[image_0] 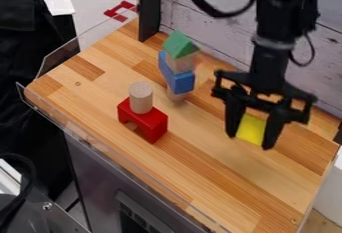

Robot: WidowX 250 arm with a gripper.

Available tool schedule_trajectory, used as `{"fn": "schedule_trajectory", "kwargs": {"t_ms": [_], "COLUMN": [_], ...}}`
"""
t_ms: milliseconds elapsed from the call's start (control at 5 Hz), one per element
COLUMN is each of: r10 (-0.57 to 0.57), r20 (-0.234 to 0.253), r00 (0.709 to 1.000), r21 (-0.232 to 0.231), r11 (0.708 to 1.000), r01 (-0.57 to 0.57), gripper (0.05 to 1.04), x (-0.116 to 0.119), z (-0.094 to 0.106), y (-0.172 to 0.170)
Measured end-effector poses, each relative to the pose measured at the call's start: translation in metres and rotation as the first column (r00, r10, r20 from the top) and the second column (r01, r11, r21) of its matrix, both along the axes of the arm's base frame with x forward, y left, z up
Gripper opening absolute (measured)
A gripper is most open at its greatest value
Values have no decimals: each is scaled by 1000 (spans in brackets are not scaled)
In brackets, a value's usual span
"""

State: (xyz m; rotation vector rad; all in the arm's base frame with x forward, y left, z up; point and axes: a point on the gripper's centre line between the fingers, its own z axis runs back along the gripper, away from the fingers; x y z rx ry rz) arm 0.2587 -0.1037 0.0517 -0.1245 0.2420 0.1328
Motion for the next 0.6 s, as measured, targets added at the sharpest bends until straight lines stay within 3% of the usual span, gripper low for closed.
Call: {"fn": "schedule_trajectory", "kwargs": {"t_ms": [200, 600], "r10": [42, 72], "r20": [16, 14], "r00": [999, 997], "r21": [36, 49], "r11": [998, 996], "r01": [-42, -73], "gripper": [570, 570], "x": [4, -6], "z": [-16, -47], "y": [1, 6]}}
